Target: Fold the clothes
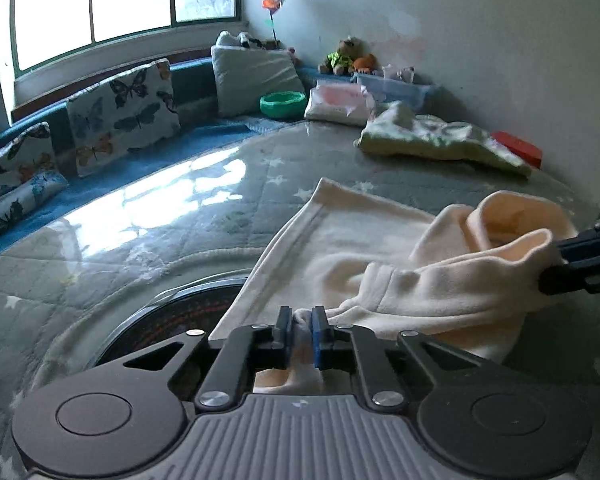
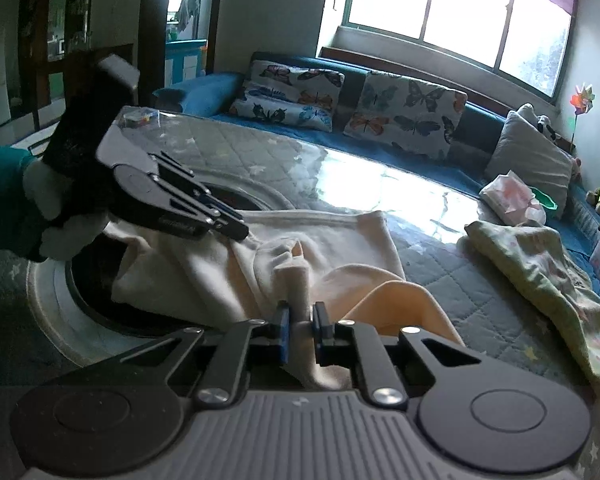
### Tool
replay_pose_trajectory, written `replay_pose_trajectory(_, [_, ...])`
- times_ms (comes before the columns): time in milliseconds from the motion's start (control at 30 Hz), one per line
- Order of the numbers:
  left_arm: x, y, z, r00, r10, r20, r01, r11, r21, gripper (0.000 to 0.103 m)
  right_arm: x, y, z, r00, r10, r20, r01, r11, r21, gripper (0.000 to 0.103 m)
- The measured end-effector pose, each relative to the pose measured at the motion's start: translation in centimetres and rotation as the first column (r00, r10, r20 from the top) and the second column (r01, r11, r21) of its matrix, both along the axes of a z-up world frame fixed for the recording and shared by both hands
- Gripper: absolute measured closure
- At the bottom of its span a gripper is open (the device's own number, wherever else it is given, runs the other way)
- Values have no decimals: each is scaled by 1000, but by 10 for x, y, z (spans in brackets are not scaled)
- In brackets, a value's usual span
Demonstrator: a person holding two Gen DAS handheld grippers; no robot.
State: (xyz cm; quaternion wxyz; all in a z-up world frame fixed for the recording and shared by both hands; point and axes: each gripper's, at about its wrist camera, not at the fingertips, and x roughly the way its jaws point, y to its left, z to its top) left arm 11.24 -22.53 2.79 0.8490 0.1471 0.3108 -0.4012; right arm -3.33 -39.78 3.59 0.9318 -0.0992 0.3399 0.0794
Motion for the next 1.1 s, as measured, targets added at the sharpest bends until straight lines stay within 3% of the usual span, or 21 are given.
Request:
replay_pose_trajectory(300, [-77, 57, 51, 999, -4, 50, 8, 996, -88, 93, -55, 12, 23, 997, 82, 14, -82, 996, 20, 93])
replay_pose_trajectory(533, [-158, 104, 61, 998, -35, 51, 38, 997, -63, 93, -115, 37, 27, 979, 200, -41, -199, 980, 24, 93])
replay_pose_trajectory(667, [-196, 131, 55, 999, -35, 19, 36, 999, -30, 93, -145, 59, 19, 948, 295, -116, -293, 956, 31, 93])
replay_pose_trajectory(733, [-210, 144, 50, 1000, -26, -12, 26, 1000, -15, 93, -157, 70, 14, 923, 344, -171, -336, 939, 78, 93])
replay_pose_trajectory(933, [-226, 177, 35, 996, 25, -87, -20, 999, 49, 92, -174, 84, 15, 876, 425, -228, -388, 902, 191, 78])
replay_pose_trajectory(1067, [-214, 189, 50, 995, 81, -63, -80, 997, 14, 89, -165, 82, 28, 918, 361, -162, -338, 929, 153, 69])
replay_pose_trajectory(1100, [-210, 190, 55, 994, 96, -46, -96, 995, 3, 82, -159, 81, 29, 932, 331, -147, -314, 941, 130, 69])
